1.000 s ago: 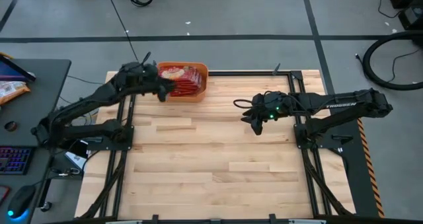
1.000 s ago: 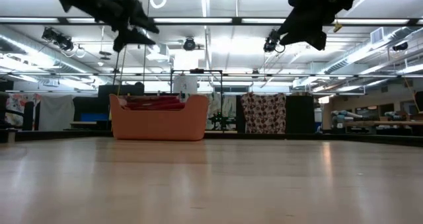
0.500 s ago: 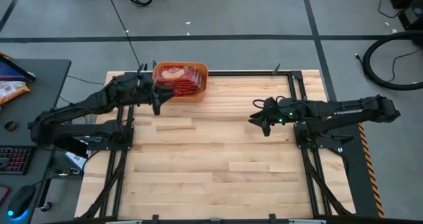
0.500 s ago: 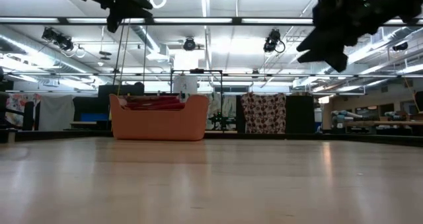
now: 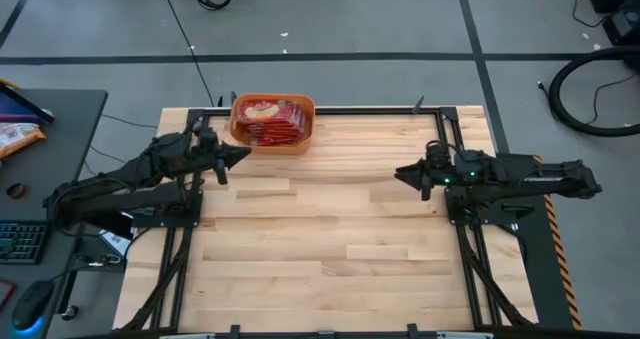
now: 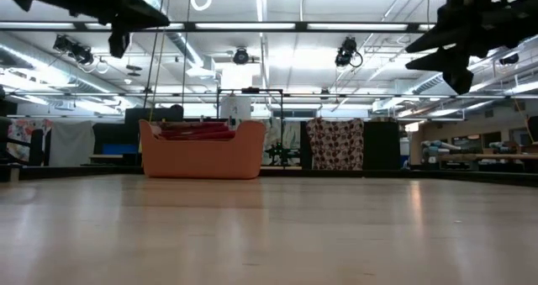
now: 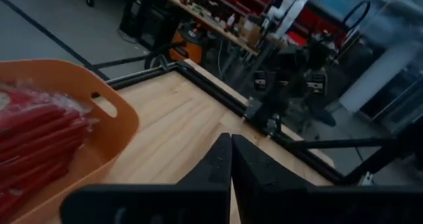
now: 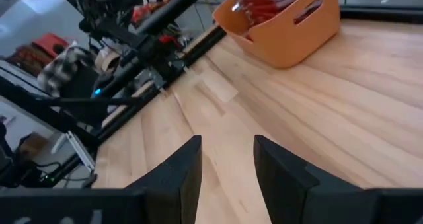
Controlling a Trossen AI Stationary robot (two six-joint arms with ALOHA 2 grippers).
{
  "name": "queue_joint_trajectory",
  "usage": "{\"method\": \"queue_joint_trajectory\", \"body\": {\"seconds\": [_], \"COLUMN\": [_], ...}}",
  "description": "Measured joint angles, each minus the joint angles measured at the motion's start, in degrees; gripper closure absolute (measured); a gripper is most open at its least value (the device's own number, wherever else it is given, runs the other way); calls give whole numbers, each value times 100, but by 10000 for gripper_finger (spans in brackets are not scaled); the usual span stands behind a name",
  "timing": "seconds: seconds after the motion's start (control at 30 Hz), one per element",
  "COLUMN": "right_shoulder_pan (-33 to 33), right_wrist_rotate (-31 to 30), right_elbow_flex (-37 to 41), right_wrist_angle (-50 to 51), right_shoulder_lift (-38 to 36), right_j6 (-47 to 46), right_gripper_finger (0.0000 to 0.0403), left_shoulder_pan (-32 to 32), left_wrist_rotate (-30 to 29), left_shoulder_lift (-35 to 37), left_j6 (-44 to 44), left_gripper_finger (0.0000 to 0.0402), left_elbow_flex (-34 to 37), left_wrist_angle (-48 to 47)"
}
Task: Sort popcorn bags into baskets
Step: Return to Home Position
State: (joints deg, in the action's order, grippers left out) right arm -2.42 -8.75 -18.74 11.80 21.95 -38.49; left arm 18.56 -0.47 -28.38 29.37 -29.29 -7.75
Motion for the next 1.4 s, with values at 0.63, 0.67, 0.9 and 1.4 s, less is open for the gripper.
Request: {"method": "queue_joint_trajectory", "body": {"seconds": [0.63,0.67,0.9,1.4], "right_shoulder_pan": [2,2,2,-2], "right_wrist_rotate": [-473,-475,-451,-1239], "right_elbow_flex": [808,842,1205,1493], "right_wrist_angle": [201,166,164,-407], "right_shoulder_lift": [-2202,-2188,-2185,-2122], "right_j6": [-302,-342,-753,-637], "right_gripper_finger": [281,282,294,309], "left_shoulder_pan": [1,1,-4,-19], "left_wrist_rotate": [-962,-966,-997,-1117], "left_shoulder_lift": [2103,2171,2478,2426], "left_j6": [1071,1111,1385,1962], "left_gripper_finger": [391,391,391,390], "left_elbow_flex": [1675,1772,2342,2878], "left_wrist_angle": [265,330,738,1077]}}
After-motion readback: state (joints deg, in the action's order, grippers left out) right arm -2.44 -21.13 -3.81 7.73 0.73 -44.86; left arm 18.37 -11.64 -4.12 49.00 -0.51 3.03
